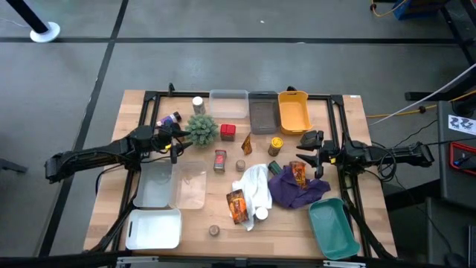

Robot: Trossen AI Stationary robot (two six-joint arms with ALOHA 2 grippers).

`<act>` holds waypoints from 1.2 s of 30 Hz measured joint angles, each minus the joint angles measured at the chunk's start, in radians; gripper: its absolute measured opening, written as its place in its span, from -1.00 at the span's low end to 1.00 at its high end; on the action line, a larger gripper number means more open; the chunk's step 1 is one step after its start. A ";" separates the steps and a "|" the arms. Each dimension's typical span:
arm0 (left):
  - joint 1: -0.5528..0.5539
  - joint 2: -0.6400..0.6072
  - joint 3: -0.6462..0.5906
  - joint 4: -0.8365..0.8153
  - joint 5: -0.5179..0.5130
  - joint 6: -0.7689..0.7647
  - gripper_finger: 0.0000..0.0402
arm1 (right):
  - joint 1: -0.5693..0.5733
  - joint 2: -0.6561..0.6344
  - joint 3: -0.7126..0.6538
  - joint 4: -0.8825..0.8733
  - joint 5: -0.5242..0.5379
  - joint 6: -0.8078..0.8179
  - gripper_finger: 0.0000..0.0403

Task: Sort spices by type

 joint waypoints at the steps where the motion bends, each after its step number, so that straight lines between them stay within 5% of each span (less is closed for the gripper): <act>1: 0.000 0.000 0.000 0.000 0.000 0.000 0.09 | 0.000 0.000 0.000 0.015 0.000 0.000 -0.23; 10: 0.000 0.000 0.000 0.000 0.000 0.000 0.09 | 0.000 0.003 0.065 0.038 0.163 0.009 -0.19; 17: 0.000 0.000 0.000 0.001 0.000 0.000 0.09 | 0.000 0.004 0.150 0.015 0.227 -0.007 0.21; 24: 0.000 0.000 0.000 0.001 0.000 0.000 0.09 | 0.000 0.020 0.321 -0.293 0.247 -0.054 0.49; 30: 0.000 0.000 0.000 0.001 0.000 0.000 0.09 | 0.000 0.109 0.485 -0.552 0.248 -0.050 0.48; 36: 0.000 0.000 0.000 0.001 0.000 0.000 0.09 | 0.000 0.248 0.593 -0.619 0.240 -0.050 0.46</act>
